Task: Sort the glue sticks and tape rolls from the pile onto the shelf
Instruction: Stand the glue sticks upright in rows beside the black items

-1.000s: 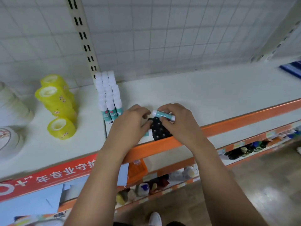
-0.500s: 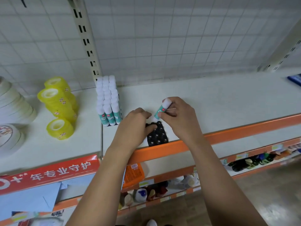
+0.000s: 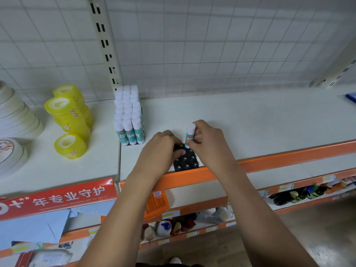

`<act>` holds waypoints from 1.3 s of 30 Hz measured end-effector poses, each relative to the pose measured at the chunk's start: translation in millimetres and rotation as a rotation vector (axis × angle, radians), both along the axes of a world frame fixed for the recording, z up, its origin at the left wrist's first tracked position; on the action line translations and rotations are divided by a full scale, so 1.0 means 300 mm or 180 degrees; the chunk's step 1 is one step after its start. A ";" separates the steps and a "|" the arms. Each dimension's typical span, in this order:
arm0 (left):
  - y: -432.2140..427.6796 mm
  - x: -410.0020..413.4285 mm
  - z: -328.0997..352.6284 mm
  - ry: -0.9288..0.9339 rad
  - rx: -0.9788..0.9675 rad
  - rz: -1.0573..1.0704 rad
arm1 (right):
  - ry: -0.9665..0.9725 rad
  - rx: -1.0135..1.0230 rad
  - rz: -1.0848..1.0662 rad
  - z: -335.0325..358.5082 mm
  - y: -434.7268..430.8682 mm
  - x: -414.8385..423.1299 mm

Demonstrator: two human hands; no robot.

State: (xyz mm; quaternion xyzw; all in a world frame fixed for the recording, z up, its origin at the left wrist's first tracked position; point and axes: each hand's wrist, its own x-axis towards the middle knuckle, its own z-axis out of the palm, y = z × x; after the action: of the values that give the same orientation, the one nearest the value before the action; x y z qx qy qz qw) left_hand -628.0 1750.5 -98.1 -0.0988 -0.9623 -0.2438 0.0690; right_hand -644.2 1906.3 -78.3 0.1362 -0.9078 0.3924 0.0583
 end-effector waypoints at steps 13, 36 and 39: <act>-0.103 0.071 0.051 0.0008 0.0237 -0.0066 | -0.0043 0.0366 -0.0341 0.027 0.046 0.060; -0.144 0.113 0.078 0.0218 0.0547 0.0094 | -0.0241 0.0151 0.0072 -0.005 0.004 0.106; -0.117 0.101 0.100 0.0334 0.0963 0.0234 | -0.0212 0.0178 0.0034 -0.012 0.014 0.102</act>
State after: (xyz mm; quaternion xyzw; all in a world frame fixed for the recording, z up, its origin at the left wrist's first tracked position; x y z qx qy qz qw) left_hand -597.6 1715.5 -68.0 -0.0647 -0.9126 -0.3778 0.1421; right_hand -613.5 1910.4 -82.0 0.1294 -0.9191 0.3715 0.0222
